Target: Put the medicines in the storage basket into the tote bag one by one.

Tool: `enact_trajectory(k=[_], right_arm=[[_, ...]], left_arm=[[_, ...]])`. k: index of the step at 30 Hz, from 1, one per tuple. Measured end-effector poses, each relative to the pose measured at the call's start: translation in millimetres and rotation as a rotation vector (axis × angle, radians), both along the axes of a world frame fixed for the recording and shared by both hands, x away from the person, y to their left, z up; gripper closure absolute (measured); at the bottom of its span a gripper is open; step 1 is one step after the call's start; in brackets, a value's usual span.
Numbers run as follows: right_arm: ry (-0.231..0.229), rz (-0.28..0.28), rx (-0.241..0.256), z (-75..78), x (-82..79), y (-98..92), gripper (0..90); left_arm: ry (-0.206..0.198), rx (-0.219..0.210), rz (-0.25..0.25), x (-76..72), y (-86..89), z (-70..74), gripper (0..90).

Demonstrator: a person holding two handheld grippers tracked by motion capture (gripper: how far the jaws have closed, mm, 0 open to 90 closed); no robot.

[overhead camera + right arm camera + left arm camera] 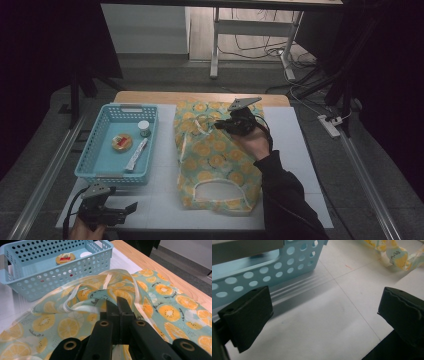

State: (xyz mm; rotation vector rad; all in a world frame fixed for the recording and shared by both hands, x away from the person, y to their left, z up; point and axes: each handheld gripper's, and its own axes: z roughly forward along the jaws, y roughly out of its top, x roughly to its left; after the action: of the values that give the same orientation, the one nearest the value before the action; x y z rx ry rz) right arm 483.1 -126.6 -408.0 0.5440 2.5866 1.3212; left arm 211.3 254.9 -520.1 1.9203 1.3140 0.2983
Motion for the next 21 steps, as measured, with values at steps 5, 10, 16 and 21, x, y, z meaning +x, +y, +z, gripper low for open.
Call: enact_trajectory(k=[5,10,16,21], right_arm=[[0.002,-0.006,0.0,-1.0,1.2,-0.6,90.0],[0.0,-0.001,0.006,0.7,0.6,-1.3,90.0],[0.003,0.001,0.004,1.0,1.0,-2.0,90.0],[0.004,0.005,0.002,0.5,1.7,-2.9,90.0]], left_arm=[[-0.007,-0.009,-0.007,0.5,2.0,2.4,0.0],[-0.022,-0.031,-0.034,1.5,4.6,5.3,0.0],[-0.025,-0.04,-0.065,4.1,6.3,7.1,0.0],[-0.047,-0.021,-0.078,4.2,5.6,11.9,0.0]])
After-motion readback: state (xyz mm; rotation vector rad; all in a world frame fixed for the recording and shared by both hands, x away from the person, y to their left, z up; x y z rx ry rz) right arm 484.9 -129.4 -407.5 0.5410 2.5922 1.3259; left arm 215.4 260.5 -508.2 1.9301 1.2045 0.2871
